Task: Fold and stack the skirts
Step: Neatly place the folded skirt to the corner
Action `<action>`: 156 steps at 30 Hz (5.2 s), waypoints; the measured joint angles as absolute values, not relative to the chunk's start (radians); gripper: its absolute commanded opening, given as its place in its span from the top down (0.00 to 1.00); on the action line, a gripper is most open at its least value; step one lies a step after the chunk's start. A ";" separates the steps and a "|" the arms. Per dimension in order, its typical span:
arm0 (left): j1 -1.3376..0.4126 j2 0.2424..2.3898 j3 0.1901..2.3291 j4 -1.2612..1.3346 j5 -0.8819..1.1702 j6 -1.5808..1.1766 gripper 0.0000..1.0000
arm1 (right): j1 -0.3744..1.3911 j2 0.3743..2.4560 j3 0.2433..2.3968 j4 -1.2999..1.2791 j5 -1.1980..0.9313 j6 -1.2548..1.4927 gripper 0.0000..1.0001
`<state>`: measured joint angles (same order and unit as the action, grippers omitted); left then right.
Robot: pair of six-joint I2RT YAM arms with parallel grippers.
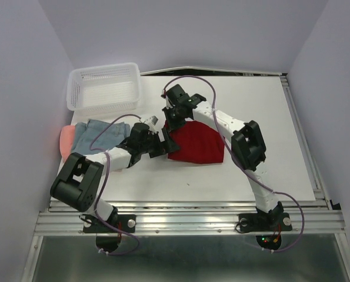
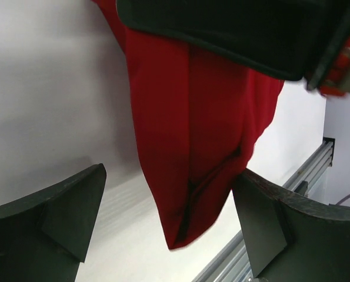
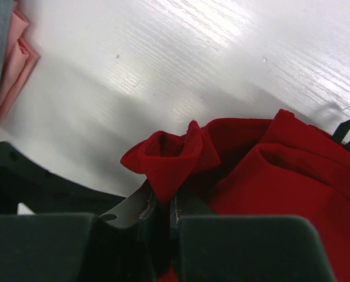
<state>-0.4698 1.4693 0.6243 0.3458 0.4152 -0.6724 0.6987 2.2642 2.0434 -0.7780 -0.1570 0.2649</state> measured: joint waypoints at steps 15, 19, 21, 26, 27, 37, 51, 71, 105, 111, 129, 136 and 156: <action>-0.497 1.631 0.649 0.686 0.544 -0.814 0.01 | 0.692 2.244 2.032 -0.776 -0.192 0.278 0.99; -0.497 1.599 0.614 0.713 0.534 -0.818 0.01 | 0.686 2.244 2.023 -0.775 -0.195 0.281 0.99; -0.497 1.568 0.592 0.707 0.516 -0.821 0.01 | 0.686 2.239 2.013 -0.775 -0.201 0.284 0.99; -0.495 1.576 0.591 0.717 0.479 -0.842 0.01 | 0.686 2.235 2.013 -0.775 -0.213 0.295 0.99; -0.496 1.590 0.596 0.718 0.471 -0.847 0.01 | 0.686 2.235 2.013 -0.775 -0.215 0.297 0.99; -0.518 1.736 0.677 0.779 0.411 -0.877 0.01 | 0.655 2.233 2.013 -0.771 -0.210 0.332 0.99; -0.543 1.768 0.695 0.816 0.330 -0.888 0.25 | 0.642 2.232 2.001 -0.755 -0.180 0.402 0.99; -0.534 1.736 0.881 0.371 0.212 -0.647 1.00 | 0.522 2.185 2.001 -0.752 -0.189 0.434 0.00; -0.200 1.343 1.275 -0.569 0.181 0.131 1.00 | 0.360 1.988 1.851 -0.759 -0.123 0.278 0.00; -0.119 1.323 1.302 -0.615 0.255 0.134 1.00 | 0.360 1.986 1.835 -0.761 -0.122 0.271 0.00; 0.198 1.262 1.402 -0.736 0.410 0.207 1.00 | 0.360 1.984 1.822 -0.760 -0.123 0.263 0.00; 0.299 1.261 1.213 -0.670 0.437 0.257 1.00 | 0.360 1.984 1.816 -0.763 -0.123 0.257 0.00; 0.519 1.397 1.010 -0.424 0.355 0.349 0.80 | 0.360 1.987 1.805 -0.782 -0.135 0.216 0.00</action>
